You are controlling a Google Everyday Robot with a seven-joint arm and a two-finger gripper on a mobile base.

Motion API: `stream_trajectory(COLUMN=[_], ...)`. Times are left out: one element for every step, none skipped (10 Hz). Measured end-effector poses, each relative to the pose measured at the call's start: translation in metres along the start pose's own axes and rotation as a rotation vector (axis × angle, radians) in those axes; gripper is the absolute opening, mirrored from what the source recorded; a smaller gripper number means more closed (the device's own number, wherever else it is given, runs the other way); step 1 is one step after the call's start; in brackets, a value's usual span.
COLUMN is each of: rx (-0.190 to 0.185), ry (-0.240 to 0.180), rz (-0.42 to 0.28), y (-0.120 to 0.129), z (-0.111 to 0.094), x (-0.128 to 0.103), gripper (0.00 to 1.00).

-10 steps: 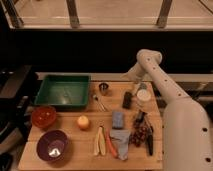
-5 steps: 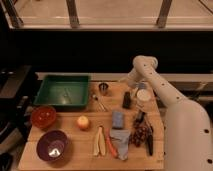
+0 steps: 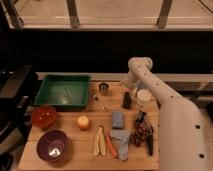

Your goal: Place eraser in metal cup

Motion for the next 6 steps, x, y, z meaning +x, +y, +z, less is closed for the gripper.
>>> stream_trajectory(rx=[-0.018, -0.025, -0.027, -0.031, -0.033, -0.036], ry=[0.03, 0.04, 0.05, 0.055, 0.057, 0.056], rz=[-0.016, -0.022, -0.027, -0.027, -0.024, -0.019], y=[0.008, 0.012, 0.013, 0.015, 0.017, 0.017], z=[0.009, 0.013, 0.017, 0.023, 0.026, 0.029], x=[0.007, 0.01, 0.013, 0.015, 0.018, 0.02], gripper=[0.8, 0.8, 0.8, 0.8, 0.8, 0.78])
